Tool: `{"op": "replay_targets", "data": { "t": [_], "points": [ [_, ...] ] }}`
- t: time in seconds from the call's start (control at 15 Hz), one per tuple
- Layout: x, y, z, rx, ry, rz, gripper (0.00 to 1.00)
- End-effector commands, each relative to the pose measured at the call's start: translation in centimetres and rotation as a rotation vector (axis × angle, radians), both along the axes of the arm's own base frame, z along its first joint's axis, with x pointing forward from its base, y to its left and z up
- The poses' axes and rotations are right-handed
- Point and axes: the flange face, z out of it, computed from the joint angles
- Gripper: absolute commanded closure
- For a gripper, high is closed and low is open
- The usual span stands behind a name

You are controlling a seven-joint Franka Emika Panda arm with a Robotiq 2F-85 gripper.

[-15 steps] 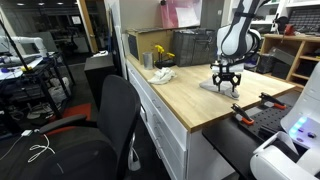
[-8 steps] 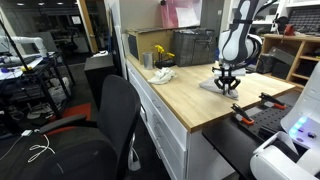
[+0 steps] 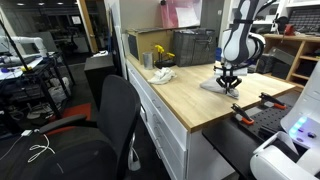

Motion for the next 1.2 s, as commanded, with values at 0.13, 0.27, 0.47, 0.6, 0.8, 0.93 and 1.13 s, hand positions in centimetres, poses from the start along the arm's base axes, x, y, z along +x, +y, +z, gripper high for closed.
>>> {"op": "replay_targets", "data": {
  "t": [0.13, 0.27, 0.47, 0.6, 0.8, 0.93, 1.13],
  "points": [
    [1.0, -0.5, 3.2, 0.084, -0.073, -0.032, 0.99],
    [0.4, -0.4, 4.1, 0.113, -0.087, -0.038, 0.99],
    [1.2, -1.3, 3.7, 0.104, -0.077, -0.041, 0.99],
    [1.0, -2.6, 2.9, 0.048, -0.076, -0.054, 0.99],
    [0.8, -3.9, 3.1, 0.022, -0.065, -0.052, 0.99],
    [1.0, -3.7, 3.5, 0.033, -0.069, -0.048, 0.67],
    [1.1, -2.3, 4.6, 0.060, -0.095, -0.031, 0.46]
  ]
}}
